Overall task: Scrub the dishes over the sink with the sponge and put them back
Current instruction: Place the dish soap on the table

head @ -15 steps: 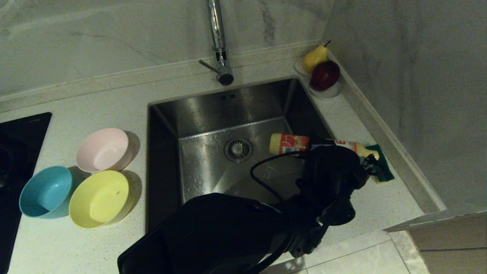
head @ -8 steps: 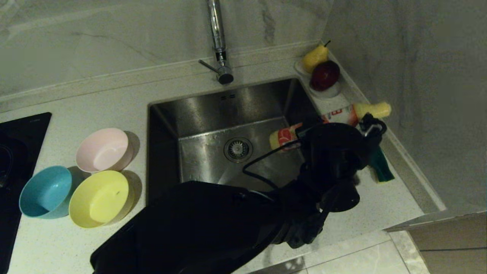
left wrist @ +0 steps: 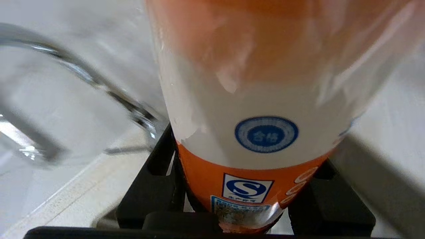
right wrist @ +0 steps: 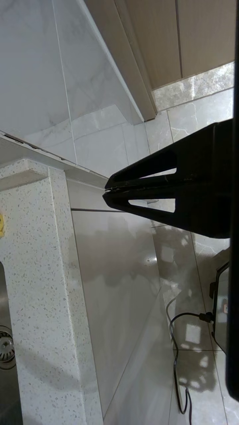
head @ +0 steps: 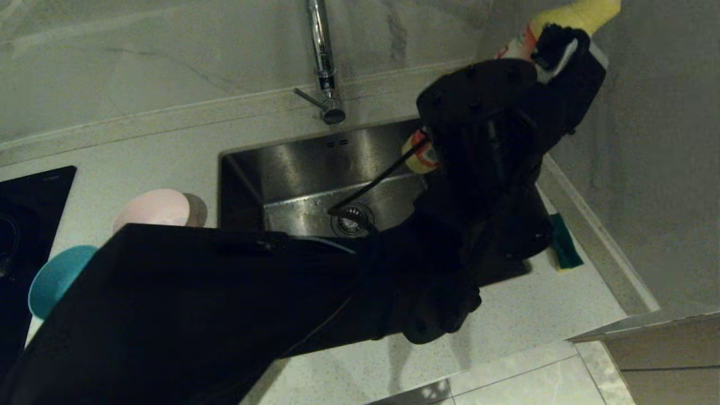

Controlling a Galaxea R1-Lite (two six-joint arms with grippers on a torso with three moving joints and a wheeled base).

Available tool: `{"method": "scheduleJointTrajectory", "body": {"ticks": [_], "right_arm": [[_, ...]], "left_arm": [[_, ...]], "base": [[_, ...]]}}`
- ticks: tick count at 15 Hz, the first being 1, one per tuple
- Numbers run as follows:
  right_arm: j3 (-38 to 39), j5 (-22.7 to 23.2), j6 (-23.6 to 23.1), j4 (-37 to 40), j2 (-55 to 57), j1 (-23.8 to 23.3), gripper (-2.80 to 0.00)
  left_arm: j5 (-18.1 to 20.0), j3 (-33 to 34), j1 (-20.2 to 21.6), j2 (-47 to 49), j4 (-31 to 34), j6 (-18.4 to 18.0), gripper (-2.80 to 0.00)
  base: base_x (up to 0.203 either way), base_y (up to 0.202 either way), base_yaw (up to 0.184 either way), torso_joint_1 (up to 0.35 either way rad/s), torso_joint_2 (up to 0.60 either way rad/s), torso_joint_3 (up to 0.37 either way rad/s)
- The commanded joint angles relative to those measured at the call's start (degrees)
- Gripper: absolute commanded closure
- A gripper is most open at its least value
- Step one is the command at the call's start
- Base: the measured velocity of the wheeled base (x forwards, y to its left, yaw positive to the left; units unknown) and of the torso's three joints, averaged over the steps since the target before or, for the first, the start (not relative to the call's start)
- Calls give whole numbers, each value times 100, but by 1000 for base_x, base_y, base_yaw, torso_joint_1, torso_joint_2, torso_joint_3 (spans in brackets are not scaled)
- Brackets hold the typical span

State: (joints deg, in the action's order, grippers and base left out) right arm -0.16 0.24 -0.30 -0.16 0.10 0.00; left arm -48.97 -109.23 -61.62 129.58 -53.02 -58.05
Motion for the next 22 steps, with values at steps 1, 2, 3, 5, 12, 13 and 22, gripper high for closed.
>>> {"method": "scheduleJointTrajectory", "body": {"ticks": [1,2,3,5,12,13,22], "right_arm": [[-2,2,-5,-2,-1,0,0],[-2,2,-5,-8,-1,0,0],[-2,10,4,-2,-1,8,0],[6,2,-3,-2,-1,0,0],[-2,2,-3,-6,-1,6,0],[0,7,4,-2,-1,0,0],[-2,2,-5,-2,-1,0,0]], "left_arm": [[9,-2,-8,-414,-191,9,0],[14,-2,-4,-505,-213,92,0],[19,-2,3,-577,-217,215,0],[11,-4,28,-773,-211,421,0],[29,-11,284,-1641,-176,778,0],[69,-11,299,-1725,-158,832,0],[208,-5,298,-2511,-199,942,0]], "base": [[0,0,0,0,0,0],[0,0,0,0,0,0],[0,0,0,0,0,0],[0,0,0,0,0,0],[0,0,0,0,0,0],[0,0,0,0,0,0],[0,0,0,0,0,0]]}}
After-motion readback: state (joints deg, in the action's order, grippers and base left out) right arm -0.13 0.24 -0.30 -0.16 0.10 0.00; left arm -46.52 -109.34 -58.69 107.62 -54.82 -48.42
